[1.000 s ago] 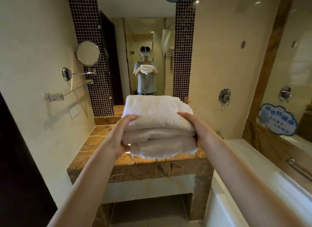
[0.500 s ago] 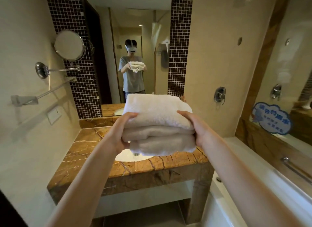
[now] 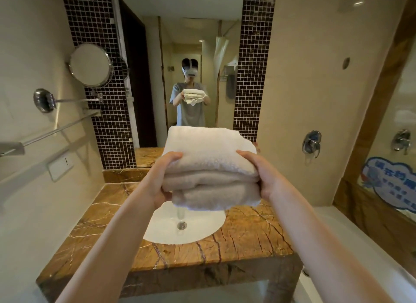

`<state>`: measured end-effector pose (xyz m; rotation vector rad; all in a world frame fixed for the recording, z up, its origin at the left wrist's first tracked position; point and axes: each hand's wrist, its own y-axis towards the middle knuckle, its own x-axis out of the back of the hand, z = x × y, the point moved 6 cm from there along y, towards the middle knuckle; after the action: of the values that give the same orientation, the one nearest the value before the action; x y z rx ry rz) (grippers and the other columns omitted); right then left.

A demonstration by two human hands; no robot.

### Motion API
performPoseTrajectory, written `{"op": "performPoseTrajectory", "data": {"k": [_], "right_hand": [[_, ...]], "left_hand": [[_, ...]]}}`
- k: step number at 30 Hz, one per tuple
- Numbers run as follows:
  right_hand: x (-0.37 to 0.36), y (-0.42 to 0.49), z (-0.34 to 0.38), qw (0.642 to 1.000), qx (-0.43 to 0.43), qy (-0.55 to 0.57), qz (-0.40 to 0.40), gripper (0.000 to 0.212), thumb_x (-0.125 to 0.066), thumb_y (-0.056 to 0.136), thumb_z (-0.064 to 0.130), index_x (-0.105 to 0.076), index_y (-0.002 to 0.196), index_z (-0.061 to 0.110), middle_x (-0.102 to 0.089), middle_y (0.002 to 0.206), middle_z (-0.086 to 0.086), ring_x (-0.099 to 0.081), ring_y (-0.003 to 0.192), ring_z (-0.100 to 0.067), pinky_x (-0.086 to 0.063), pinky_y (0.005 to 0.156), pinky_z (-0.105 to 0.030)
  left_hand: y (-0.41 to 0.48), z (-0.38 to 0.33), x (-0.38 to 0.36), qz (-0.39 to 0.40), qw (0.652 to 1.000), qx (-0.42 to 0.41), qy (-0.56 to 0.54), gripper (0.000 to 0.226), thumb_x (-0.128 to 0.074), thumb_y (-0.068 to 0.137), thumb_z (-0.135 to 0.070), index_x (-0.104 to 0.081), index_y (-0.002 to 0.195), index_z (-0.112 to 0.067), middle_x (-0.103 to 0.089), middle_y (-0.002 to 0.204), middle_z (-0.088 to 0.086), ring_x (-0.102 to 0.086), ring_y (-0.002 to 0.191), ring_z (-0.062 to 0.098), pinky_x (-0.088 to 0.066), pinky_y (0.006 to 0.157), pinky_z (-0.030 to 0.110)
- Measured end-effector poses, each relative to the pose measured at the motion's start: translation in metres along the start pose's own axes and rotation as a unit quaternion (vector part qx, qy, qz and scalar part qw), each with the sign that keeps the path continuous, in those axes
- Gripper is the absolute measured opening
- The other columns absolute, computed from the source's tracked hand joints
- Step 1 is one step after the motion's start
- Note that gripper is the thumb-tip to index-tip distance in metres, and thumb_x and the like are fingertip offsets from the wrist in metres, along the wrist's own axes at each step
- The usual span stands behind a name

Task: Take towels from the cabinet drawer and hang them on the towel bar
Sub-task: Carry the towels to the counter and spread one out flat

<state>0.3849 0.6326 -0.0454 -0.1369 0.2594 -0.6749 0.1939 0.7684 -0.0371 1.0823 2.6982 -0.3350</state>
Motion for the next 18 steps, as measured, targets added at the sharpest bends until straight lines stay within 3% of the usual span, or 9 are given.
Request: {"op": "performPoseTrajectory", "data": {"k": [3,5,7,9,11,15,18], "right_hand": [[0.007,0.029,0.013,1.0,0.012,0.005,0.015,0.026,-0.079,0.066,0.045,-0.079,0.083,0.026,-0.076,0.094,-0.007,-0.073,0.085,-0.025,-0.056,0.078,-0.037],[0.012,0.047,0.019,1.0,0.013,0.005,0.019,0.027,-0.079,0.067,0.044,-0.079,0.085,0.024,-0.076,0.095,-0.008,-0.073,0.086,-0.026,-0.056,0.08,-0.038],[0.017,0.064,0.022,1.0,0.01,0.003,0.02,0.037,-0.079,0.066,0.045,-0.076,0.095,0.022,-0.075,0.099,-0.008,-0.071,0.091,-0.027,-0.056,0.083,-0.04],[0.02,0.079,0.025,1.0,0.004,0.004,0.026,0.044,-0.078,0.067,0.046,-0.074,0.103,0.022,-0.075,0.101,-0.008,-0.071,0.094,-0.027,-0.056,0.079,-0.037],[0.025,0.094,0.025,1.0,-0.004,0.003,0.028,0.048,-0.077,0.068,0.049,-0.073,0.107,0.022,-0.075,0.101,-0.007,-0.071,0.094,-0.027,-0.055,0.073,-0.034],[0.032,0.124,0.027,0.999,-0.009,-0.007,0.032,0.049,-0.076,0.068,0.051,-0.072,0.107,0.022,-0.075,0.099,-0.006,-0.073,0.088,-0.025,-0.055,0.065,-0.031],[0.034,0.147,0.029,1.0,-0.01,-0.013,0.026,0.051,-0.076,0.068,0.052,-0.072,0.108,0.022,-0.075,0.098,-0.005,-0.073,0.088,-0.024,-0.054,0.066,-0.03]], "left_hand": [[0.026,-0.002,-0.009,-0.013,1.0,-0.008,-0.003,0.068,-0.072,0.061,-0.049,-0.063,0.119,-0.014,-0.07,0.106,0.013,-0.067,0.1,0.031,-0.053,0.088,0.049],[0.044,-0.003,-0.014,-0.016,1.0,-0.004,-0.005,0.067,-0.072,0.06,-0.049,-0.064,0.117,-0.013,-0.07,0.105,0.013,-0.067,0.1,0.03,-0.052,0.089,0.049],[0.06,-0.004,-0.018,-0.014,1.0,-0.004,-0.002,0.056,-0.072,0.06,-0.048,-0.069,0.107,-0.018,-0.071,0.096,0.011,-0.069,0.093,0.027,-0.054,0.079,0.043],[0.077,-0.006,-0.024,-0.003,1.0,-0.01,0.002,0.031,-0.07,0.063,-0.048,-0.076,0.081,-0.024,-0.073,0.083,0.006,-0.071,0.078,0.022,-0.054,0.069,0.037],[0.092,-0.006,-0.027,-0.004,1.0,-0.013,0.005,0.025,-0.068,0.067,-0.048,-0.076,0.07,-0.025,-0.074,0.078,0.003,-0.072,0.072,0.019,-0.054,0.063,0.034],[0.123,-0.001,-0.028,-0.019,1.0,-0.002,0.004,0.045,-0.069,0.068,-0.047,-0.068,0.102,-0.017,-0.073,0.092,0.009,-0.071,0.085,0.026,-0.055,0.071,0.039],[0.147,0.0,-0.027,-0.02,1.0,-0.002,0.001,0.041,-0.065,0.074,-0.046,-0.067,0.102,-0.017,-0.073,0.084,0.006,-0.071,0.078,0.024,-0.055,0.07,0.037]]}}
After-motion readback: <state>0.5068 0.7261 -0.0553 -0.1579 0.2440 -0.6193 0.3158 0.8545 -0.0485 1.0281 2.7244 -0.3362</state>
